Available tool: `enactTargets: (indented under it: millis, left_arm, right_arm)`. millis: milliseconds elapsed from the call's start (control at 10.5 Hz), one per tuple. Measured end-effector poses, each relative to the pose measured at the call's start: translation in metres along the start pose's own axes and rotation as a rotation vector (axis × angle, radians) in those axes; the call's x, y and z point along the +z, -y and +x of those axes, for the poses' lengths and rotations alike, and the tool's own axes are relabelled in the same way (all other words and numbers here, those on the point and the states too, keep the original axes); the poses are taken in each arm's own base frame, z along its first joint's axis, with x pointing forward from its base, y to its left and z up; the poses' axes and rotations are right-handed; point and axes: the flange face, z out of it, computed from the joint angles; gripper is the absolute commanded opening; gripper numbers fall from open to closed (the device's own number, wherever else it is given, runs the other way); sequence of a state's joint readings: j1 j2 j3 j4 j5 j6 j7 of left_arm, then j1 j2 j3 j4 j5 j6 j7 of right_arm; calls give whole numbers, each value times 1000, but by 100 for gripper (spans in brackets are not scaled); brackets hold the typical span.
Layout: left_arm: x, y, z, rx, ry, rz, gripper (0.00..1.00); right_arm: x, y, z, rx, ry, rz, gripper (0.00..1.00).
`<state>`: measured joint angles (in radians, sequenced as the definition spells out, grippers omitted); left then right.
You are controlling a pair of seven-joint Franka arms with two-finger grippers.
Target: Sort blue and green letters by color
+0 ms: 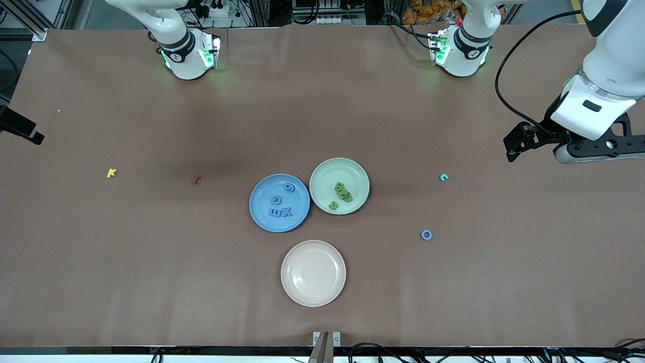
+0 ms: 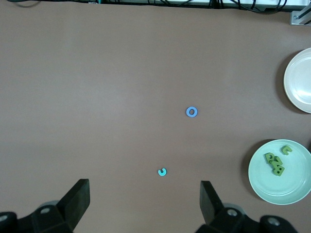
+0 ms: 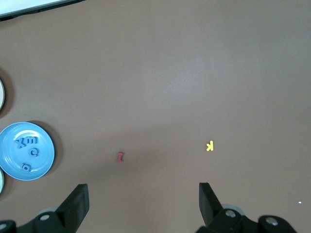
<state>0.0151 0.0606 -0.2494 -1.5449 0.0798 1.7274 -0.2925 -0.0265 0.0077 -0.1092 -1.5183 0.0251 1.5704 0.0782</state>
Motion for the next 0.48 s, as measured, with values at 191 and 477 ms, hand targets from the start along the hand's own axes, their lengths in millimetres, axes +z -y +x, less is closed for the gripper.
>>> enactTargets:
  millis: [191, 477]
  left_arm:
    - [-1, 3, -3, 3, 15, 6, 100]
    - [-7, 5, -6, 16, 17, 9, 100]
  right_arm:
    - [-2, 0, 0, 0, -3, 0, 100]
    - [-1, 0, 0, 0, -3, 0, 100]
